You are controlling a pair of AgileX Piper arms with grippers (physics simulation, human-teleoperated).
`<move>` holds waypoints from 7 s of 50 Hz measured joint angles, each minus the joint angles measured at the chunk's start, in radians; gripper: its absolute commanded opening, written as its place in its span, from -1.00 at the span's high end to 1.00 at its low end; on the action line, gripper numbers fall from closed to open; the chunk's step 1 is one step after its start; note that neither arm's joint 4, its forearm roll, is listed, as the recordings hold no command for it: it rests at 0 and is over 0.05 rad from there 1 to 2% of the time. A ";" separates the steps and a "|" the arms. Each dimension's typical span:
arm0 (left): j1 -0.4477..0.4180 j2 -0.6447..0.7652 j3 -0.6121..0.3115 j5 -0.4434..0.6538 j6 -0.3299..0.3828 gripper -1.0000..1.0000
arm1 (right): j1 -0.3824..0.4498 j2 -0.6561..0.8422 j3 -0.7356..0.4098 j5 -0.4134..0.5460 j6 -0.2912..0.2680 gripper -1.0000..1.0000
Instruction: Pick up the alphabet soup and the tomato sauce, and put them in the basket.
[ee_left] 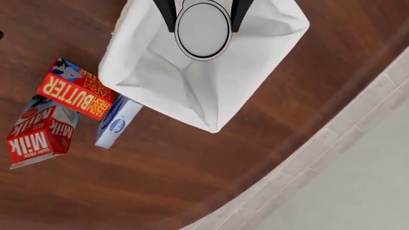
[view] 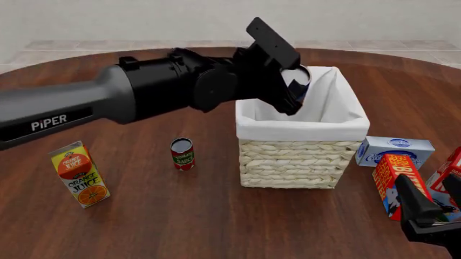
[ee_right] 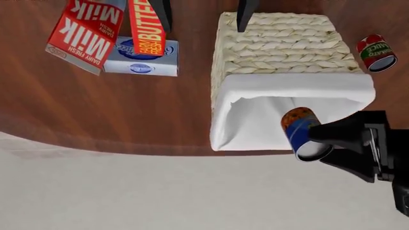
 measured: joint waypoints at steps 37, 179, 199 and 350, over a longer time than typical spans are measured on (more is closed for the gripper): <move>0.012 0.052 -0.059 0.023 0.027 -1.00 | -0.004 0.013 0.000 -0.007 0.009 -1.00; 0.362 -0.262 0.318 -0.079 0.045 -1.00 | 0.041 -0.079 -0.001 0.041 -0.043 -1.00; 0.426 -0.263 0.393 -0.126 0.031 -1.00 | 0.046 -0.077 -0.001 0.040 -0.045 -1.00; 0.408 -0.096 0.685 -0.369 -0.078 -1.00 | 0.061 -0.074 -0.001 0.038 -0.044 -1.00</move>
